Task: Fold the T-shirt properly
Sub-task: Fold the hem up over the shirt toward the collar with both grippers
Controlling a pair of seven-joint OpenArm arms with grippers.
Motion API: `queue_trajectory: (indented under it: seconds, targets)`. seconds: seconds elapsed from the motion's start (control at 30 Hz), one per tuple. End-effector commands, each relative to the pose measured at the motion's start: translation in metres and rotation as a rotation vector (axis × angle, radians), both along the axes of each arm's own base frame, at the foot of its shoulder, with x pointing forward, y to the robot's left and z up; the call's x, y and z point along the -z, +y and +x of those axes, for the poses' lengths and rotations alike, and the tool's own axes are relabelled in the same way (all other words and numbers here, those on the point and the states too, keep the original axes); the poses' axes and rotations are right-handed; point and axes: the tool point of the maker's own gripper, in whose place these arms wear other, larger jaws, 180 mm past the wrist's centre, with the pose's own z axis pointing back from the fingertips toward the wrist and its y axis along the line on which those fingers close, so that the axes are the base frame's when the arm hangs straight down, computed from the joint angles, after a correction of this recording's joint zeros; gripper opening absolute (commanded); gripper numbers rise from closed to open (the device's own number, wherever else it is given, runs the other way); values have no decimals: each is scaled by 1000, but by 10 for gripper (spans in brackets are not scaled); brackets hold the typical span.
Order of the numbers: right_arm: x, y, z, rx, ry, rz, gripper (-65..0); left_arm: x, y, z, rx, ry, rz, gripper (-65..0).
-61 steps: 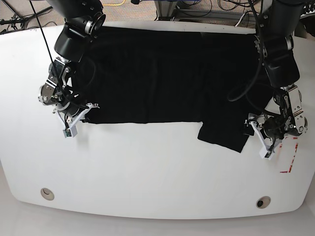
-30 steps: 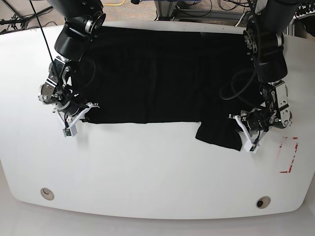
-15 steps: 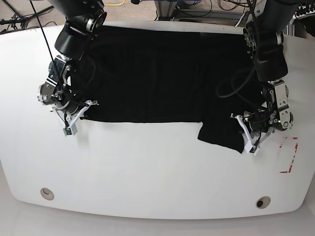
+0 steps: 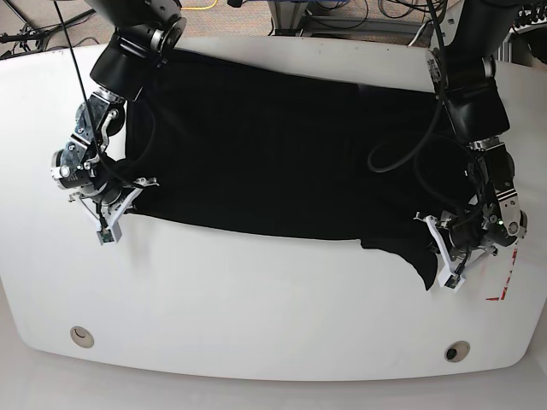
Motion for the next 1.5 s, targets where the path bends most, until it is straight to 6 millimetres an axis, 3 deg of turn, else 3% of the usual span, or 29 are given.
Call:
queue_trajectory:
  seconds: [0.0, 0.33, 0.87, 1.07, 1.47]
  targets:
    - [-25, -13, 6, 13, -53, -53, -650, -27, 8, 11, -5, -66, 34, -650]
    - [-24, -15, -25, 16, -1, -118, -650, -27, 10, -8, 3, -74, 86, -650]
    - [-7, 1, -90, 13, 88, -155, -650, -10, 40, -60, 4, 4, 221, -650]
    - [-6, 4, -103, 12, 100, -165, -650, -11, 41, -75, 11, -4, 251, -650]
    - [1, 2, -135, 18, 196, -198, -650, -23, 71, -106, -34, 66, 388, -650]
